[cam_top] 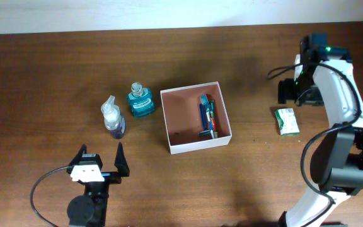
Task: Pack container
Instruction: 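Move the right gripper over the green Dettol soap packet and descend, then close the right gripper on the Dettol packet end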
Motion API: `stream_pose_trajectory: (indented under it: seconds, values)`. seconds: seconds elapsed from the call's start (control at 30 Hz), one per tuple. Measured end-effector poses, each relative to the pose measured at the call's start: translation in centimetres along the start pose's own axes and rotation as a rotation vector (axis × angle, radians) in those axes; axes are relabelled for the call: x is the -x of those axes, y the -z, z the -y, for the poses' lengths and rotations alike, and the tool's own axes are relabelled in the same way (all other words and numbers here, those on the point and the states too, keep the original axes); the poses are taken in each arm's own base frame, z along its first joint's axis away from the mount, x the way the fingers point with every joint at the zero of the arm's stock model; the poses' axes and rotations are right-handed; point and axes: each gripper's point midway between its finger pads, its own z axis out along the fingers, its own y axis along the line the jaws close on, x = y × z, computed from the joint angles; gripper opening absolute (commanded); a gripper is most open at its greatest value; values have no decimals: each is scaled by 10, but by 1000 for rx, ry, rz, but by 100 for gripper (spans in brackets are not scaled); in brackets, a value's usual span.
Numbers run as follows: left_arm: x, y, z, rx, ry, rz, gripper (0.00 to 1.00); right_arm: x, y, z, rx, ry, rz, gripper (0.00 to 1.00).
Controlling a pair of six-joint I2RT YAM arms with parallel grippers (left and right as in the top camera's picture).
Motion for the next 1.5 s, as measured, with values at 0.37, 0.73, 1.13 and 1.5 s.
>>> stream_pose_trajectory:
  seconds: [0.37, 0.73, 1.13, 1.5]
  values:
    - [0, 0, 0, 0, 0, 0, 99, -16, -58, -12, 48, 50, -6, 96]
    - [0, 0, 0, 0, 0, 0, 99, -20, -70, -17, 70, 105, -3, 82]
    - [0, 0, 0, 0, 0, 0, 100, 2, -70, -17, 62, 119, 88, 69]
    - [0, 0, 0, 0, 0, 0, 99, 7, -70, -17, 63, 121, 108, 61]
